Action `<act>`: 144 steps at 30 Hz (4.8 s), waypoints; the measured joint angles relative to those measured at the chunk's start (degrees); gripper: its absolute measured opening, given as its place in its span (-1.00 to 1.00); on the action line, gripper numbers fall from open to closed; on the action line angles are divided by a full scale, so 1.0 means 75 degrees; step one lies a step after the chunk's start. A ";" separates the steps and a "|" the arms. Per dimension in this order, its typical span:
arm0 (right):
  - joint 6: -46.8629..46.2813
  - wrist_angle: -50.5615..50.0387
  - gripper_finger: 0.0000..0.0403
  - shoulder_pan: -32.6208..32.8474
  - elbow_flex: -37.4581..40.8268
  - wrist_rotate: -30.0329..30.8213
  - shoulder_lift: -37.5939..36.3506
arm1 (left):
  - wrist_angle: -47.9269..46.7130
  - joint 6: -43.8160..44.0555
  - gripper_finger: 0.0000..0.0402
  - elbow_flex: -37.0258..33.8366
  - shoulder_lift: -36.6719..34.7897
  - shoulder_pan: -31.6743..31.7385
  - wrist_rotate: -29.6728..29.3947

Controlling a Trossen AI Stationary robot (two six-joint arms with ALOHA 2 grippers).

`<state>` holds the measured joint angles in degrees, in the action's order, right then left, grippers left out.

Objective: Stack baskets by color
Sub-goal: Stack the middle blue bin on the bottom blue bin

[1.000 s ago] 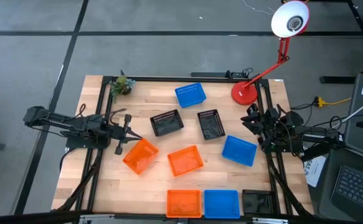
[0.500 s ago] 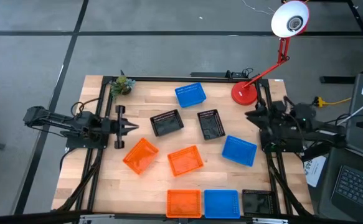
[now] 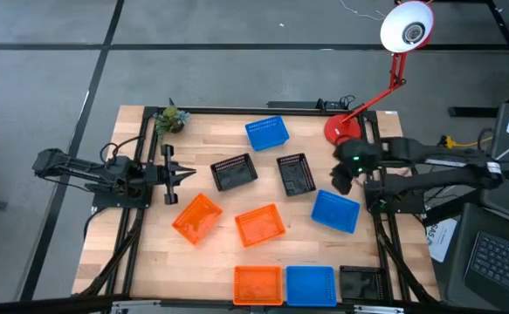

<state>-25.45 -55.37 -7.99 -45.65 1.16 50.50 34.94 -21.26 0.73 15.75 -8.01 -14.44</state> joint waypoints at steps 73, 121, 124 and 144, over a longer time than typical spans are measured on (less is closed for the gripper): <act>-0.2396 0.0161 -0.99 0.3205 -0.1595 -0.0280 0.2197 | -0.0393 0.0125 -0.93 -0.0003 0.0000 0.0000 -0.0007; -0.3256 0.0815 -1.00 0.6951 -0.3901 0.0034 0.6601 | -0.0423 0.0229 -0.93 -0.0003 -0.0001 0.0000 -0.0009; -0.2906 0.1008 -0.99 0.6948 -0.3896 0.0036 0.6601 | -0.0428 0.0231 -0.93 -0.0003 -0.0003 0.0000 -0.0009; -0.2308 0.1478 -0.82 0.6729 -0.3890 -0.0541 0.6601 | -0.0437 0.0220 -0.93 -0.0003 0.0000 0.0000 -0.0009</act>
<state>-42.76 -44.29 42.48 -74.83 -2.89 100.01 31.66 -19.62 0.71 15.75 -8.01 -14.50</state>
